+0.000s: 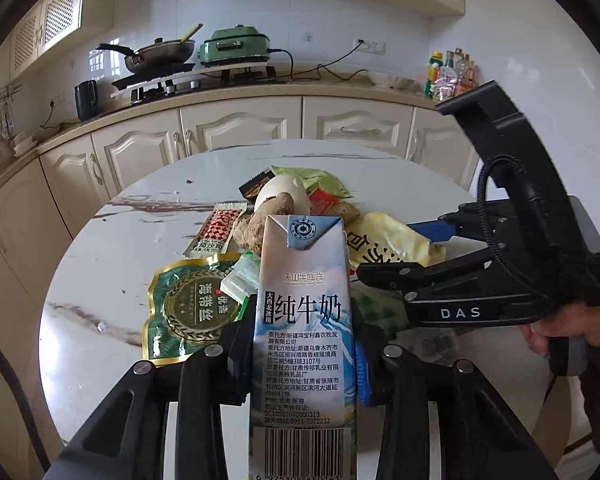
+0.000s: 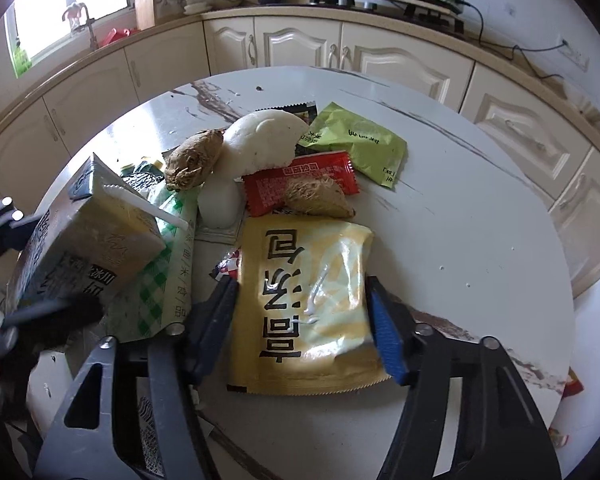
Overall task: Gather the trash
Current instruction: 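Grasp the white milk carton with the left gripper while the right grasps the yellow snack wrapper, then carry the carton and wrapper over the blue bin and open both grippers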
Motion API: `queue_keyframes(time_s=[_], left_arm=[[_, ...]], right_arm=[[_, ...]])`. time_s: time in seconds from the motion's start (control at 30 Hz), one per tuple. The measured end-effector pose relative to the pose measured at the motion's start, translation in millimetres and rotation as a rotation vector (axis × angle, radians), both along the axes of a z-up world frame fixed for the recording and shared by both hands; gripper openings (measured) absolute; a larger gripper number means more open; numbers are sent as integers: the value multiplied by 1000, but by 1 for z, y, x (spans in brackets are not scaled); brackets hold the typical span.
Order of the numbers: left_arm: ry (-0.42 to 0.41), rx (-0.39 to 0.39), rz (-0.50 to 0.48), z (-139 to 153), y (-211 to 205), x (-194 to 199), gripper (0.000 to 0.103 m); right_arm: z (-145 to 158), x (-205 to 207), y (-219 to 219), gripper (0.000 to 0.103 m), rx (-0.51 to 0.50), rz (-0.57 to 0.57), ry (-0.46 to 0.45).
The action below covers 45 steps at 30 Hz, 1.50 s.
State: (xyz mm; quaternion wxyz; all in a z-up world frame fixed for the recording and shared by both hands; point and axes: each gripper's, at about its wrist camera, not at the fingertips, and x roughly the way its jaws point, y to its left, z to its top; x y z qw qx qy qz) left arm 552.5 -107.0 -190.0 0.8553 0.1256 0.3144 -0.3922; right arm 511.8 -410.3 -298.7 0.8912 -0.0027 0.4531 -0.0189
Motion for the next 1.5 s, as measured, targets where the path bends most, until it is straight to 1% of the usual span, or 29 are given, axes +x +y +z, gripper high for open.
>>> queue_keyframes(time_s=[0.03, 0.1, 0.2, 0.3, 0.37, 0.5, 0.67, 0.7, 0.8, 0.9, 1.03, 1.13, 1.3, 1.43, 1.5], left_arm=[[3, -5, 0, 1, 1, 1, 34], [-5, -17, 7, 3, 3, 1, 34], [-6, -50, 14, 10, 10, 3, 34], [-12, -83, 20, 17, 15, 3, 34], [-17, -90, 27, 21, 19, 3, 34], [-9, -117, 37, 26, 27, 4, 34], [-23, -134, 71, 32, 40, 4, 34], [-23, -141, 77, 34, 44, 5, 34], [-34, -147, 93, 38, 53, 3, 34], [-40, -146, 99, 38, 61, -2, 34], [-43, -145, 100, 43, 72, -8, 34], [-46, -153, 112, 45, 81, -10, 34], [-52, -169, 143, 52, 101, -11, 34], [-57, -184, 183, 58, 124, -12, 34], [-61, -186, 207, 60, 138, -11, 34]], right_arm=[[0, 0, 0, 56, 0, 1, -1], [2, -2, -1, 46, -5, -2, -5], [3, -5, -4, 42, 1, -7, -14], [4, -7, -4, 40, -5, -8, -24], [5, -8, -5, 39, -3, -12, -31], [6, -11, -11, 37, 36, -30, -41], [15, -15, -14, 32, 68, -49, -64], [19, -16, -13, 18, 67, -50, -69], [29, -17, -12, 15, 63, -51, -81], [28, -14, -9, 15, 41, -52, -61], [30, -18, -14, 12, 96, -83, -86], [35, -20, -11, 11, 97, -95, -103], [57, -25, -2, 10, 92, -100, -157], [82, -26, 9, 10, 130, -95, -215], [95, -23, 23, 10, 146, -63, -235]])
